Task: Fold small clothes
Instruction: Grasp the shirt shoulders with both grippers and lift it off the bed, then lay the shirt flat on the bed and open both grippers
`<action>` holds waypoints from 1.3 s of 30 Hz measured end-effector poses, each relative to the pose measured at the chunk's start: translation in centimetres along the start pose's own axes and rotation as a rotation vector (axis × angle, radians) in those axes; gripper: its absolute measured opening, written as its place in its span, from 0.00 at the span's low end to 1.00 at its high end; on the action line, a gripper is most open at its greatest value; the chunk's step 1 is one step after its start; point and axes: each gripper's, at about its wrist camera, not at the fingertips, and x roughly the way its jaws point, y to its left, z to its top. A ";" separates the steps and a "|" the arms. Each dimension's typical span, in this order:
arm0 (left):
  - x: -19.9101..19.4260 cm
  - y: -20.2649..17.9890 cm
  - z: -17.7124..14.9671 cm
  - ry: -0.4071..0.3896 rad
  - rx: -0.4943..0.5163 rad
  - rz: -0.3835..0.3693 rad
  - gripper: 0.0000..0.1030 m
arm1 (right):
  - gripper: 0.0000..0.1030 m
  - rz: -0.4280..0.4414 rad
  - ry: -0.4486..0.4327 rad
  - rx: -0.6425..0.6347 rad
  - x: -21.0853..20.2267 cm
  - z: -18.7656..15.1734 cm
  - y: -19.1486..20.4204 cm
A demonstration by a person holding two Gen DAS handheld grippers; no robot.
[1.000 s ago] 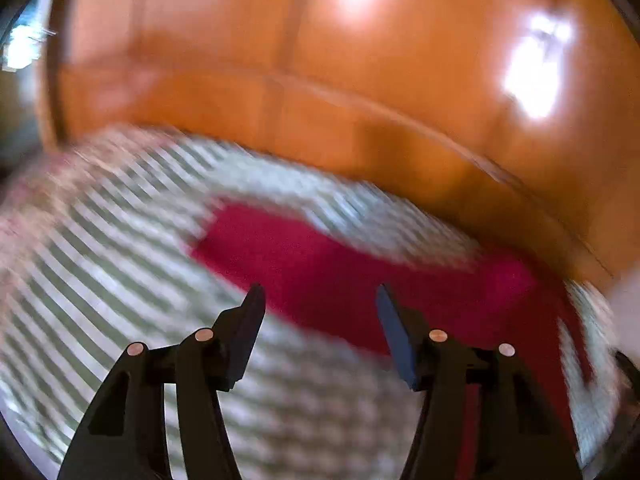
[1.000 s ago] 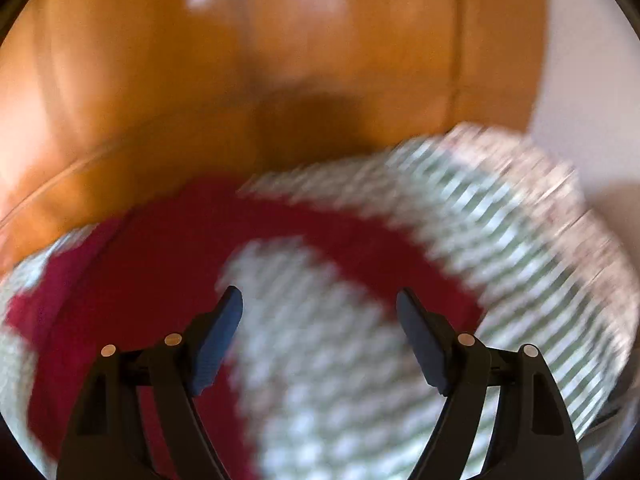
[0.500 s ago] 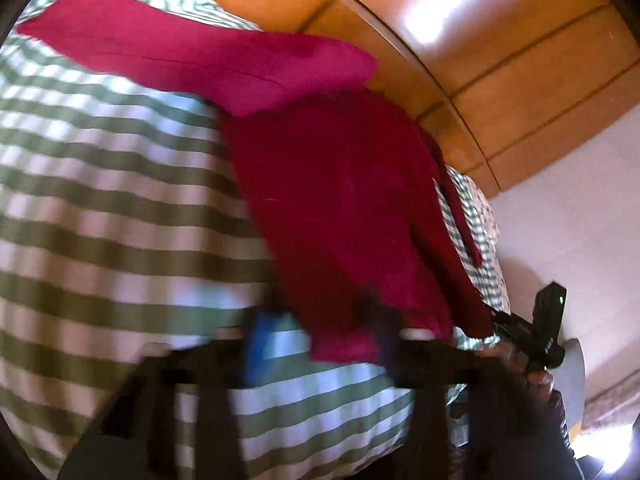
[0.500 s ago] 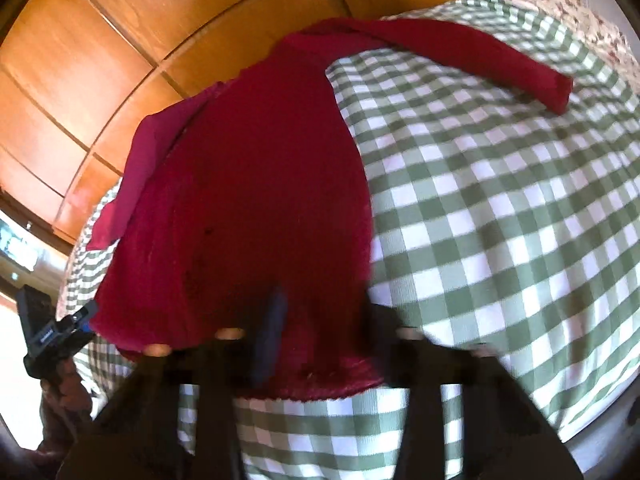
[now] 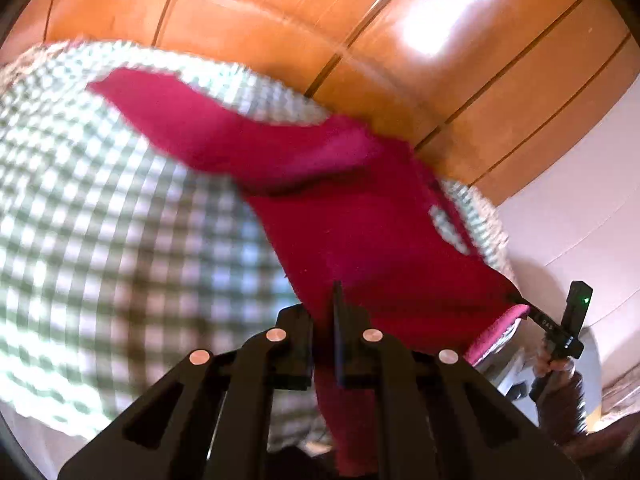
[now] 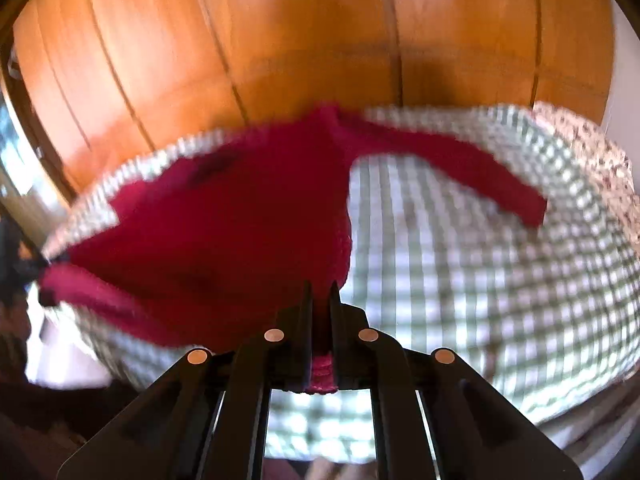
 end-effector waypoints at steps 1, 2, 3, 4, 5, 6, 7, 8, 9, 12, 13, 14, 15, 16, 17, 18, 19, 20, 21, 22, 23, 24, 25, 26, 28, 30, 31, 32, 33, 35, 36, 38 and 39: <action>0.8 0.3 -0.8 0.026 -0.001 0.017 0.07 | 0.06 -0.020 0.031 -0.018 0.8 -0.8 0.1; 1.8 0.5 -1.7 0.056 0.011 0.059 0.07 | 0.06 -0.038 0.080 -0.030 1.9 -2.2 0.1; 2.7 0.7 -2.3 0.077 0.023 0.097 0.08 | 0.06 -0.042 0.113 -0.032 2.8 -3.2 0.2; 3.5 0.9 -2.9 0.098 0.027 0.143 0.12 | 0.06 -0.053 0.145 -0.047 3.5 -4.1 0.5; 4.2 1.2 -3.4 0.112 0.023 0.182 0.18 | 0.06 -0.090 0.174 -0.082 4.2 -4.8 1.0; 4.6 1.6 -3.6 0.115 0.011 0.207 0.21 | 0.06 -0.099 0.190 -0.085 4.6 -5.0 0.9; 4.1 2.2 -3.7 0.095 0.000 0.218 0.28 | 0.07 -0.086 0.188 -0.070 4.5 -4.8 0.7; 3.5 2.5 -3.2 0.063 -0.006 0.227 0.36 | 0.10 -0.089 0.176 -0.068 4.5 -4.5 0.5; 3.1 2.8 -3.0 0.037 -0.007 0.238 0.39 | 0.22 -0.103 0.148 -0.080 4.1 -3.9 0.6; 1.2 4.4 -0.6 -0.060 -0.035 0.295 0.56 | 0.63 -0.107 0.047 -0.087 3.1 -1.6 1.4; 0.5 5.5 0.5 -0.092 -0.072 0.310 0.61 | 0.63 -0.109 0.024 -0.095 3.0 -0.9 1.9; 0.0 6.7 1.4 -0.121 -0.114 0.327 0.61 | 0.63 -0.095 0.002 -0.110 3.2 0.0 2.7; -0.5 8.1 2.6 -0.151 -0.163 0.342 0.61 | 0.63 -0.070 -0.014 -0.119 3.7 0.6 3.9; -0.8 9.3 3.7 -0.176 -0.195 0.353 0.61 | 0.63 -0.037 -0.026 -0.124 4.5 1.4 4.9; -1.1 10.3 4.6 -0.197 -0.220 0.370 0.61 | 0.63 -0.015 -0.025 -0.128 5.2 1.8 5.7; -1.4 11.6 6.1 -0.219 -0.247 0.396 0.60 | 0.63 0.014 -0.021 -0.135 6.2 2.3 6.7; -1.5 12.2 6.9 -0.234 -0.258 0.410 0.60 | 0.63 0.038 -0.015 -0.142 7.2 2.7 7.8; -1.4 13.1 8.4 -0.249 -0.268 0.428 0.60 | 0.63 0.055 -0.008 -0.145 8.0 2.9 8.7; -1.2 13.5 9.2 -0.254 -0.269 0.440 0.60 | 0.63 0.080 0.004 -0.151 9.1 3.2 9.7; -0.7 14.0 10.4 -0.251 -0.259 0.462 0.60 | 0.63 0.101 0.012 -0.155 10.1 3.4 10.6; -0.1 14.3 11.7 -0.245 -0.246 0.497 0.60 | 0.63 0.111 0.017 -0.155 10.5 3.4 11.5; 0.7 14.9 12.9 -0.240 -0.235 0.543 0.60 | 0.63 0.131 0.031 -0.155 11.4 3.6 12.2; 1.1 15.5 13.8 -0.235 -0.226 0.560 0.61 | 0.63 0.146 0.043 -0.161 12.1 3.6 12.9; 1.6 16.0 14.8 -0.228 -0.220 0.581 0.61 | 0.63 0.150 0.046 -0.168 12.2 3.3 13.6; 2.7 17.8 17.0 -0.210 -0.235 0.628 0.63 | 0.63 0.171 0.068 -0.176 12.8 3.1 14.7; 3.7 19.4 19.0 -0.199 -0.267 0.633 0.66 | 0.63 0.179 0.079 -0.183 13.2 3.0 15.4; 4.1 20.1 19.7 -0.198 -0.282 0.632 0.71 | 0.63 0.182 0.083 -0.188 13.5 2.9 15.8; 4.5 20.8 20.3 -0.199 -0.300 0.619 0.70 | 0.63 0.186 0.089 -0.191 13.9 3.2 16.0; 5.2 21.5 21.1 -0.194 -0.323 0.597 0.68 | 0.63 0.188 0.092 -0.192 14.1 3.5 16.2; 6.1 22.2 21.9 -0.174 -0.337 0.547 0.04 | 0.63 0.190 0.093 -0.197 14.7 4.2 16.4; 6.3 22.2 22.2 -0.166 -0.339 0.512 0.05 | 0.63 0.192 0.094 -0.197 14.9 4.6 16.5; 5.2 21.5 22.3 -0.226 -0.307 0.531 0.05 | 0.63 0.196 0.092 -0.200 15.6 5.5 17.0; 3.8 21.5 22.2 -0.262 -0.307 0.549 0.05 | 0.63 0.197 0.090 -0.206 16.1 6.0 17.2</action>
